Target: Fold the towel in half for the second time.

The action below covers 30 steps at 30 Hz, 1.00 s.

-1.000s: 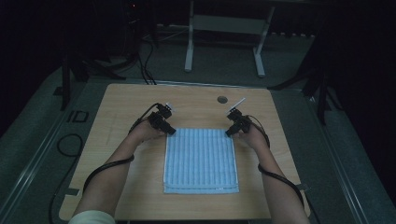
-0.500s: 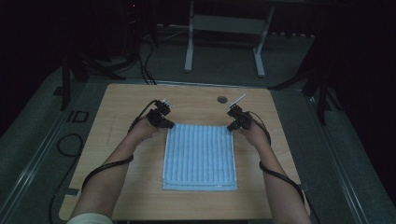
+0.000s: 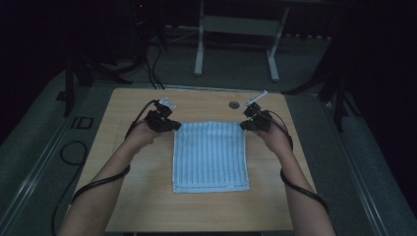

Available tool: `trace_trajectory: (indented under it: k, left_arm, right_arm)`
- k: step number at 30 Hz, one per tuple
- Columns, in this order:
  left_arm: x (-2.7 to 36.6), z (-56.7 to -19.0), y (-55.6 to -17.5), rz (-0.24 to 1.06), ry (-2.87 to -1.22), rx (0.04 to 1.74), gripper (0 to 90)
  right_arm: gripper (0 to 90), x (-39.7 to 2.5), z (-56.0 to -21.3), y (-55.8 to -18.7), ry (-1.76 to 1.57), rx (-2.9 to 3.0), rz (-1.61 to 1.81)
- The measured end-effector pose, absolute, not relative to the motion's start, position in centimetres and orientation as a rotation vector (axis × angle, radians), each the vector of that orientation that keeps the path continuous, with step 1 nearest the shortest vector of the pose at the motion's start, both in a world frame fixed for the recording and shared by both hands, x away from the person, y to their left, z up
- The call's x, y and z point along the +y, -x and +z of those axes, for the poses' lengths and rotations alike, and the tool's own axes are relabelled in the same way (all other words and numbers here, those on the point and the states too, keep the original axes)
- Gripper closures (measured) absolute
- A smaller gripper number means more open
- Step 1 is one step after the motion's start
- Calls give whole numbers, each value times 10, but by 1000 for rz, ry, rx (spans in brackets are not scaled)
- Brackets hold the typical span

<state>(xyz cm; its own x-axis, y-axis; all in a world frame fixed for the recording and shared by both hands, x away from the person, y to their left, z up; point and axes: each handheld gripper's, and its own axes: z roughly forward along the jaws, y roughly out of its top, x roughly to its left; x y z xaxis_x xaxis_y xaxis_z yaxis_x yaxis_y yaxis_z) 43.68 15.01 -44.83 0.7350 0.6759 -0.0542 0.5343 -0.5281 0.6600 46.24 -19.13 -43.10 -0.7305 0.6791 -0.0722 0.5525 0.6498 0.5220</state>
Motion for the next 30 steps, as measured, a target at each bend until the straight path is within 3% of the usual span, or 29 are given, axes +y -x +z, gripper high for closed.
trace_trajectory:
  k: [15, 30]
  left_arm:
    - [167, -430, -377, 263, -2201, 786, 868]
    - [156, -445, -325, 270, -2248, 695, 868]
  right_arm:
    - [865, -209, -411, -402, -883, 2542, 840]
    - [864, -222, -437, -343, -827, 2563, 842]
